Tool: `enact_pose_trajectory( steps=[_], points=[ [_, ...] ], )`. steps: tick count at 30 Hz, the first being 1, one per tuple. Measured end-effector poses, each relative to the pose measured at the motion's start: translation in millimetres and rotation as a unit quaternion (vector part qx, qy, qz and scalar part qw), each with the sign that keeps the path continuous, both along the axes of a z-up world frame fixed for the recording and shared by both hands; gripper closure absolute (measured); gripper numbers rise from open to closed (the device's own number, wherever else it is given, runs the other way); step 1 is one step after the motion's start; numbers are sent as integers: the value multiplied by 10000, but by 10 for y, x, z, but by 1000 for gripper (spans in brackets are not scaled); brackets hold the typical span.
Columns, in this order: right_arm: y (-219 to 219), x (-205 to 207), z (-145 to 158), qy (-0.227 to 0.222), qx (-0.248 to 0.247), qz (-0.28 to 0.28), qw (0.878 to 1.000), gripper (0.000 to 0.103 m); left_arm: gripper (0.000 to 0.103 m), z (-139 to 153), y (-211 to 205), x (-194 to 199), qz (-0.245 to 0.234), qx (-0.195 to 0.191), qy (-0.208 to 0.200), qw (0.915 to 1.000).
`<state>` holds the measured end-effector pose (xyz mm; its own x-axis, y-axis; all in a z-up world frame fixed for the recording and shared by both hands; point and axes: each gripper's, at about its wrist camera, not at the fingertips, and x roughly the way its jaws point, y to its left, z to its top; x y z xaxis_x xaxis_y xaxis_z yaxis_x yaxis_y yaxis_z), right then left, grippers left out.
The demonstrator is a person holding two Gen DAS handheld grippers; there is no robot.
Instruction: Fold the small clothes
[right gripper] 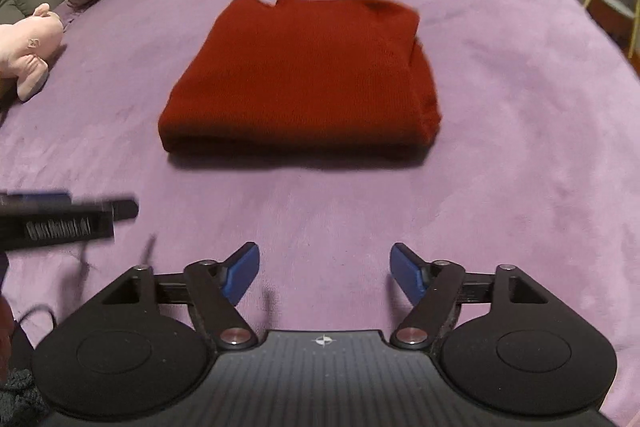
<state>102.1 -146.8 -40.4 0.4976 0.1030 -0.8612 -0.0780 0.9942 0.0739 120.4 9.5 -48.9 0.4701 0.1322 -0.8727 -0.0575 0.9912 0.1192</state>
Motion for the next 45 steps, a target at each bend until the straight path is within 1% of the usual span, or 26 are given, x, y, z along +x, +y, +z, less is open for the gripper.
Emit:
enact_pose_trajectory(
  steps=[2, 3, 4, 5, 7, 9, 10, 12, 14, 18, 20, 24, 34, 40, 45],
  points=[
    [45, 22, 113, 1, -189, -92, 9998, 19, 16, 74, -72, -29, -34, 626, -74, 9980],
    [65, 29, 155, 39, -245, -72, 9997, 19, 16, 128, -124, -52, -159, 868, -159, 9960],
    [84, 29, 194, 47, -279, -34, 9996, 19, 16, 182, -167, -80, -299, 964, -251, 9946],
    [94, 31, 230, 22, -305, -45, 9995, 19, 16, 239, -195, -107, -396, 959, -342, 9940],
    [93, 46, 282, 23, -352, -108, 9993, 19, 16, 340, -212, -160, -505, 711, -424, 9953],
    [67, 67, 312, 148, -353, -205, 9991, 19, 17, 403, -193, -178, -547, 383, -389, 9970],
    [57, 61, 323, 163, -340, -252, 9990, 19, 17, 423, -193, -160, -545, 307, -363, 9974],
    [47, 45, 341, 173, -396, -319, 9986, 19, 18, 435, -202, -139, -561, 327, -151, 9978],
    [32, 43, 349, 173, -437, -345, 9983, 19, 21, 419, -239, -124, -616, 322, -51, 9976],
    [9, 35, 369, 177, -440, -396, 9981, 19, 21, 390, -204, -108, -596, 24, 80, 9982],
    [-3, 37, 383, 179, -440, -439, 9979, 19, 21, 388, -218, -95, -609, 21, 170, 9980],
    [-41, 47, 399, 224, -338, -506, 9979, 19, 21, 414, -233, -88, -627, -85, 159, 9979],
    [-24, 39, 426, 252, -285, -525, 9979, 19, 21, 415, -154, -48, -438, -391, 244, 9980],
    [-9, 33, 428, 273, -322, -523, 9977, 19, 21, 418, -144, -47, -432, -431, 287, 9977],
    [-21, 41, 433, 305, -258, -540, 9977, 19, 21, 411, -151, -34, -471, -420, 334, 9974]
  ],
)
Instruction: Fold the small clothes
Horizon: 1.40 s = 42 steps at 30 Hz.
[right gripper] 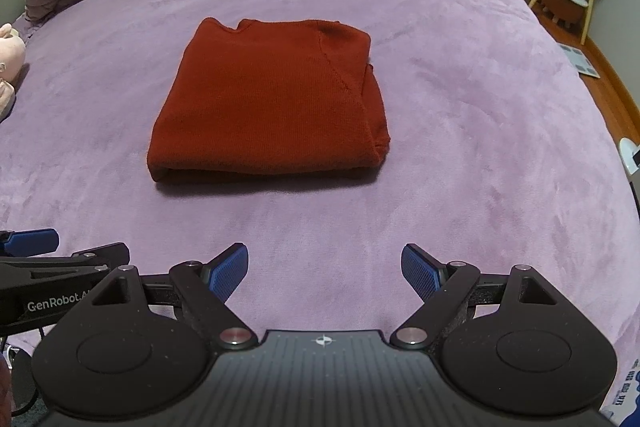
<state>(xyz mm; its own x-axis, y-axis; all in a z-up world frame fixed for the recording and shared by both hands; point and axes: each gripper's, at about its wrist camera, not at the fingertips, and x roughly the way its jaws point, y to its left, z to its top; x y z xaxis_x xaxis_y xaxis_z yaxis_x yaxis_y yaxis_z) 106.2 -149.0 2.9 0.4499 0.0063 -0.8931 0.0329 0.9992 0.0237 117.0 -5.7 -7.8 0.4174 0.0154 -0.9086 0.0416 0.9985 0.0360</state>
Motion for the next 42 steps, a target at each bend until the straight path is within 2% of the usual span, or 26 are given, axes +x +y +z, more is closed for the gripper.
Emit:
enact_pose_trajectory(
  steps=[42],
  points=[
    [-11, 37, 51, -16, 1, -75, 10000, 19, 21, -7, -61, 34, -10, -207, 191, 9996]
  ],
)
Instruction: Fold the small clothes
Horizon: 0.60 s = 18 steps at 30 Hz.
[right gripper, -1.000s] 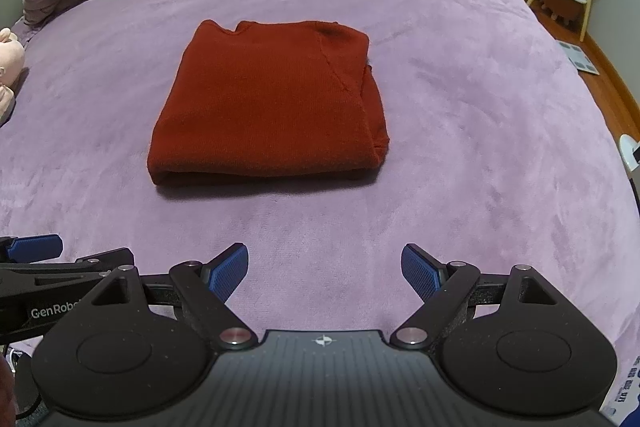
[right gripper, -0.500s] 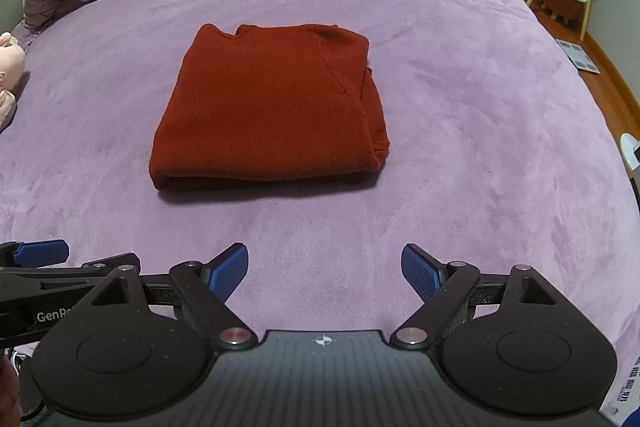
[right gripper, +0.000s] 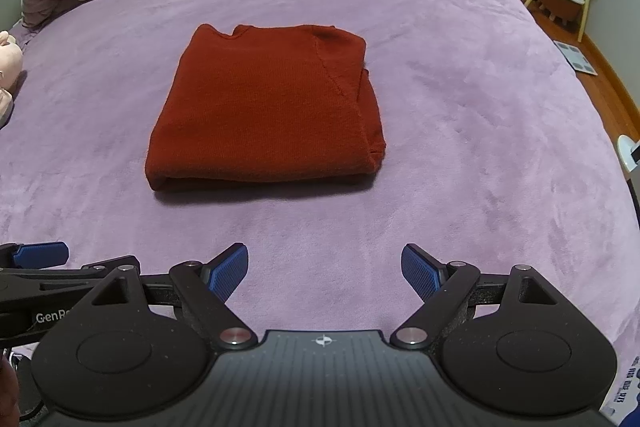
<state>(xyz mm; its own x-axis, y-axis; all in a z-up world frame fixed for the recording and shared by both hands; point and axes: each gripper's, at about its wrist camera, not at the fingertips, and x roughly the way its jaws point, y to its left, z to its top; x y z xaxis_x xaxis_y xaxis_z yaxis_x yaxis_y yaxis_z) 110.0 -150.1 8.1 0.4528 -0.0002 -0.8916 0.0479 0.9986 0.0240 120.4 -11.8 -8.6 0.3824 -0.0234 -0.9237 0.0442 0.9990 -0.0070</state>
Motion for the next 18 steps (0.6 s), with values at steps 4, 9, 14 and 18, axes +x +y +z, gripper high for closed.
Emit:
enact_pose_trajectory(
  steps=[4, 9, 14, 18],
  points=[
    [-13, 0, -5, 0, 7, -10, 10000, 19, 21, -9, 0, 9, 4, -18, 29, 10000],
    [-10, 2, -12, -10, 4, 21, 10000, 19, 21, -11, 2, 12, 13, -71, 48, 10000],
    [2, -1, -20, -27, -68, 70, 9999, 19, 21, -22, -1, 14, 10, -81, 51, 10000],
    [-1, 0, -17, -25, -58, 50, 10000, 19, 21, -13, -5, 3, 7, -126, 37, 9999]
  ],
)
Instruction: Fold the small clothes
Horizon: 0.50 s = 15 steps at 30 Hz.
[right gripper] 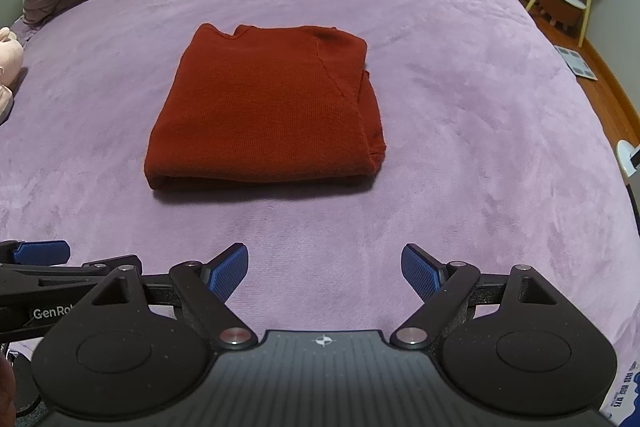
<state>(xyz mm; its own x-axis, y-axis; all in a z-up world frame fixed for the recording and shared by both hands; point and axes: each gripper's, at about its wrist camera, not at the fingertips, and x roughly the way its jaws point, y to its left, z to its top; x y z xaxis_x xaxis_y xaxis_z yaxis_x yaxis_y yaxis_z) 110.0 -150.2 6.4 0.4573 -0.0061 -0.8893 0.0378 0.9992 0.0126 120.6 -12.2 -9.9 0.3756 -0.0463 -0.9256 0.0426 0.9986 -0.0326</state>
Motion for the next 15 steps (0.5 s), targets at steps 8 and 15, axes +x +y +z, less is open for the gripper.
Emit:
enact_pose_trajectory(
  steps=[8, 15],
  points=[
    [7, -16, 14, -24, -19, 10, 10000, 19, 21, 18, 19, 0, 16, -84, 0, 10000],
    [1, -27, 18, -37, -13, 14, 10000, 19, 21, 25, 24, -4, 16, -148, 9, 9999]
  ],
)
